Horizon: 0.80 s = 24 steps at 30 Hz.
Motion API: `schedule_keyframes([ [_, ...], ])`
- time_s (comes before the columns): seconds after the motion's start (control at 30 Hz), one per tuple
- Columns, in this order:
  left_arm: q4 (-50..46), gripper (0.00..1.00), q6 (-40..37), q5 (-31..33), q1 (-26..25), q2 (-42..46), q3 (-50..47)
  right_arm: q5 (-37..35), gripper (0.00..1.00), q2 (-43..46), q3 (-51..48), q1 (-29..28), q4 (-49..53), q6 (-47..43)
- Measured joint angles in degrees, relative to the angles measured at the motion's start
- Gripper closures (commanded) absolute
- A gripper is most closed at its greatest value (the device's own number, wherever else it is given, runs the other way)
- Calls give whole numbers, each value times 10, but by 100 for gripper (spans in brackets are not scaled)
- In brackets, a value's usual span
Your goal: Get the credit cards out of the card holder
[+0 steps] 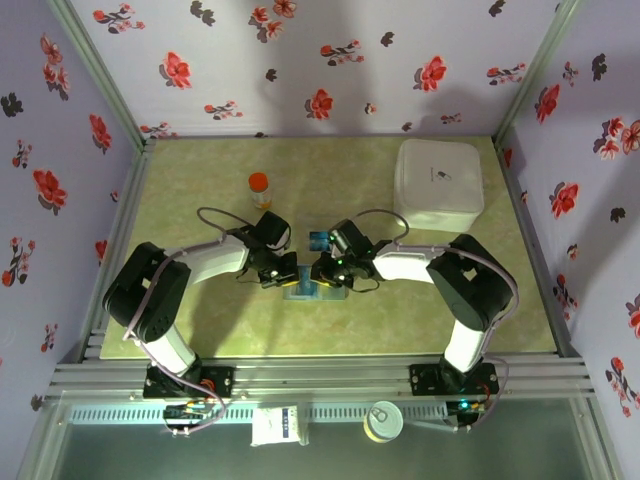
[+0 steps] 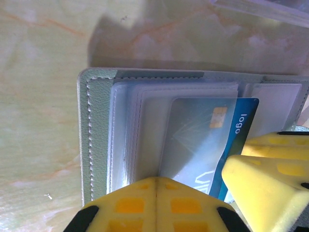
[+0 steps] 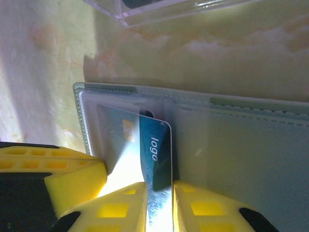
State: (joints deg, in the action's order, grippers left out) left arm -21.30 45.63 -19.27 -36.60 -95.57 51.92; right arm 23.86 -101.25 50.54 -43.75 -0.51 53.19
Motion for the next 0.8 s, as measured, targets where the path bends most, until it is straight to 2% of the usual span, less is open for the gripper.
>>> schedule_keyframes([
  [0.8, 0, 100, 0, 0, 0, 0, 0, 4, 90, 25, -27, 9, -29, 11],
])
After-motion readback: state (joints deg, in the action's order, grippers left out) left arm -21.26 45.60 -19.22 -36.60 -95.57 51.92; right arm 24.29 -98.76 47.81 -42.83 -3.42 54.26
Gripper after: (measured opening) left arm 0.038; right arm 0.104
